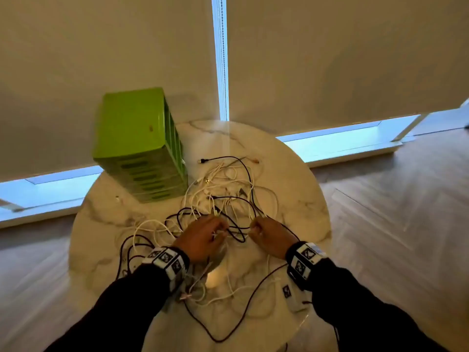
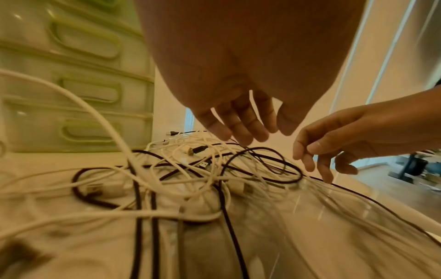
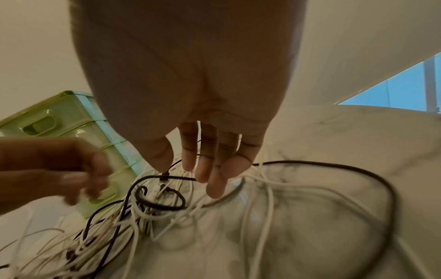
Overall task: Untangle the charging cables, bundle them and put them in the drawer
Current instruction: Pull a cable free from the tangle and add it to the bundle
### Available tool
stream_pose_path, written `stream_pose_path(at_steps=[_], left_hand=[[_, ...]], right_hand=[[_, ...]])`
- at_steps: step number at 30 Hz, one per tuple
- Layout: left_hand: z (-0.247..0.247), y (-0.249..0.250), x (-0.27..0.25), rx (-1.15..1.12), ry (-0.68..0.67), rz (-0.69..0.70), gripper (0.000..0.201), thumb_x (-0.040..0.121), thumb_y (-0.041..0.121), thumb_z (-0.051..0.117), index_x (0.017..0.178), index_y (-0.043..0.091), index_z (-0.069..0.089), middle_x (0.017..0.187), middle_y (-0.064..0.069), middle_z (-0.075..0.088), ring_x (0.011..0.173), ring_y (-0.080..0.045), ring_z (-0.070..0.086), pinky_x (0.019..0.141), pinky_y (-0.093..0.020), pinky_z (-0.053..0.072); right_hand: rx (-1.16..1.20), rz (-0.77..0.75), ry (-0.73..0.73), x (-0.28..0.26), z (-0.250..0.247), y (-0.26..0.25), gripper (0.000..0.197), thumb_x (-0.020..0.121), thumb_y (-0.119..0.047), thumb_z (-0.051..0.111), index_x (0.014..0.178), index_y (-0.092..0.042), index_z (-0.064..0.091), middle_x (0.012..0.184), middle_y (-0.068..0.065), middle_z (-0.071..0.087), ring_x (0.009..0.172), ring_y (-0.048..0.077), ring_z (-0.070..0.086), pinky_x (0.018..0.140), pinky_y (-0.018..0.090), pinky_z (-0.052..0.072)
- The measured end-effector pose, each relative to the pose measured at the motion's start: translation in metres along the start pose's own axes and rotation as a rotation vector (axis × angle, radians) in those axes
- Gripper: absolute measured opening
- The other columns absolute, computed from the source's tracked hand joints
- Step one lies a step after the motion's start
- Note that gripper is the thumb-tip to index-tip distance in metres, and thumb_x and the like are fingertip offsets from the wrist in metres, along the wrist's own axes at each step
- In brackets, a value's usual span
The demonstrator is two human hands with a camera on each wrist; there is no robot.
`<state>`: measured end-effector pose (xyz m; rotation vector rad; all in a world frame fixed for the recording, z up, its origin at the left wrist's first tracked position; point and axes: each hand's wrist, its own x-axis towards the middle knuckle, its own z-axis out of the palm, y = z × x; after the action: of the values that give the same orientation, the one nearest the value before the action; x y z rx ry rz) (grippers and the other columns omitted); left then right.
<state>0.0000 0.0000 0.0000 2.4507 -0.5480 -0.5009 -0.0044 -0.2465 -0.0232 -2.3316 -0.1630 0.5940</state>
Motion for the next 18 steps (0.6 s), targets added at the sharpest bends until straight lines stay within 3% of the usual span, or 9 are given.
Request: stream_pose_path(at_steps=[3,6,8,11,13,18], left_hand=[[0.005,-0.019,0.038,0.166,0.039,-0.09,0.045,0.093,0.056,0.04,0.122,0.029,0.061,0.123,0.002,0.06,0.117,-0.023,0.051,0.096,-0.038,0.04],[0.016,-0.025,0.043,0.231,-0.041,-0.209,0.033,0.099,0.052,0.046,0.115,0.027,0.061,0.119,0.001,0.059,0.116,-0.024,0.051,0.096,-0.04,0.038],[0.025,-0.026,0.034,0.223,-0.067,-0.197,0.029,0.099,0.051,0.049,0.107,0.026,0.062,0.112,0.002,0.059,0.109,-0.023,0.052,0.092,-0.039,0.038],[0.028,-0.025,0.022,0.131,-0.056,-0.183,0.03,0.098,0.052,0.05,0.108,0.027,0.062,0.111,0.004,0.059,0.106,-0.022,0.052,0.093,-0.041,0.04],[0.027,-0.024,0.02,0.084,-0.006,-0.17,0.025,0.098,0.049,0.053,0.109,0.027,0.062,0.11,0.005,0.059,0.106,-0.022,0.052,0.094,-0.042,0.04],[0.018,-0.02,0.026,0.005,0.073,-0.139,0.017,0.098,0.04,0.057,0.11,0.029,0.06,0.108,0.007,0.061,0.103,-0.018,0.053,0.093,-0.041,0.039]], right_hand=[[-0.025,-0.027,0.025,0.035,-0.003,-0.005,0.024,0.099,-0.028,0.055,0.118,-0.012,0.06,0.111,0.008,0.06,0.1,0.022,0.059,0.082,0.026,0.041],[-0.06,-0.072,0.005,0.063,-0.006,-0.013,0.034,0.101,-0.031,0.054,0.128,-0.011,0.059,0.12,0.011,0.059,0.109,0.023,0.057,0.087,0.025,0.039],[-0.017,-0.055,0.019,0.083,-0.012,-0.018,0.03,0.102,-0.028,0.054,0.124,-0.009,0.063,0.118,0.013,0.065,0.109,0.026,0.06,0.086,0.027,0.04],[0.027,-0.001,0.1,0.111,-0.012,-0.03,0.027,0.102,-0.026,0.051,0.12,-0.011,0.065,0.11,0.013,0.071,0.107,0.031,0.063,0.084,0.031,0.043],[-0.033,0.042,0.048,0.125,-0.001,-0.036,0.03,0.102,-0.031,0.049,0.123,-0.013,0.062,0.114,0.014,0.07,0.111,0.032,0.062,0.087,0.033,0.045],[-0.111,0.096,0.037,0.137,0.013,-0.038,0.021,0.094,-0.031,0.063,0.11,-0.018,0.067,0.109,0.01,0.07,0.106,0.028,0.063,0.085,0.033,0.048]])
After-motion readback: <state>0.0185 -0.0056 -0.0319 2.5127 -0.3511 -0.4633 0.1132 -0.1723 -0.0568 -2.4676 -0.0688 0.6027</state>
